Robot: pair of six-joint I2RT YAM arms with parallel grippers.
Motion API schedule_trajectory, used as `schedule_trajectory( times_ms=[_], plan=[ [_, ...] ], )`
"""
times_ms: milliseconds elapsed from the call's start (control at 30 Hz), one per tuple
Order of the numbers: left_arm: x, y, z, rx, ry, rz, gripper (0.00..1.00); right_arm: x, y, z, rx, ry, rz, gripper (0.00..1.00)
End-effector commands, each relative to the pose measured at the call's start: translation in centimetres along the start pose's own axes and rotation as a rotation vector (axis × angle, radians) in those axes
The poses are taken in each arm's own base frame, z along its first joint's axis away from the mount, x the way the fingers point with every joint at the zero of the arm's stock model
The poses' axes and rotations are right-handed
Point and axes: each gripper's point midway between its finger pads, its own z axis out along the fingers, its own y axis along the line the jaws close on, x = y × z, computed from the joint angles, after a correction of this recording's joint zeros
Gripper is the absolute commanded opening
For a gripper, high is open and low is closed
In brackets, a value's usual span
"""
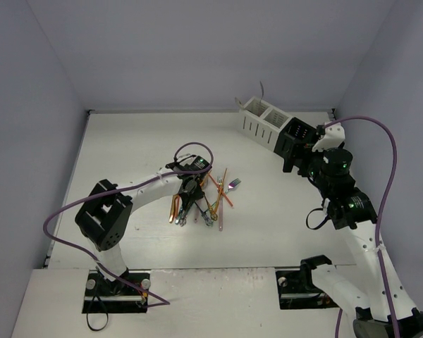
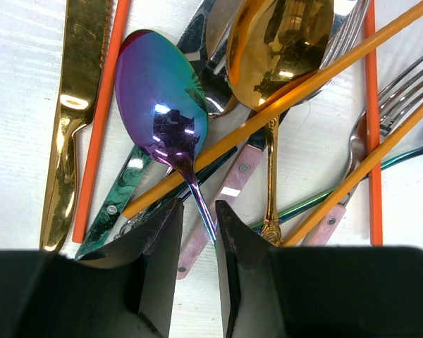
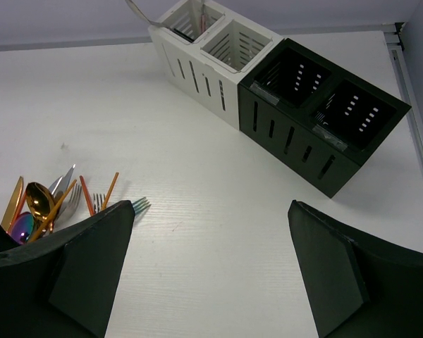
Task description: Sort the eating utensils into containers
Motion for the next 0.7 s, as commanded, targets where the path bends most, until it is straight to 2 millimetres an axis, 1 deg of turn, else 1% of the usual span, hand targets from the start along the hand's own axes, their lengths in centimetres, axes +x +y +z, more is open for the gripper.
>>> schedule_trajectory(
  times_ms=[0, 233, 433, 667],
  plan=[
    [-0.6, -1.1, -0.9, 0.037, -0.014, -0.072, 0.22, -1.3, 0.3, -0.3, -0.016, -0.054, 0.004, 0.89],
    [-0.1, -1.0, 0.2, 0.008, 0.0, -0.085, 0.22, -1.2, 0.2, -0.8, -0.018, -0.054, -0.004, 0.89],
    [0.1, 0.0, 0.9, -0.028, -0.003, -0.091, 0.22, -1.1, 0.1, -1.0, -0.017, -0.051, -0.014, 0.89],
    [0.2, 0.5, 1.2, -0.042, -0.003, -0.095, 0.17, -0.9, 0.2, -0.9, -0.022, -0.044, -0.014, 0.89]
  ],
)
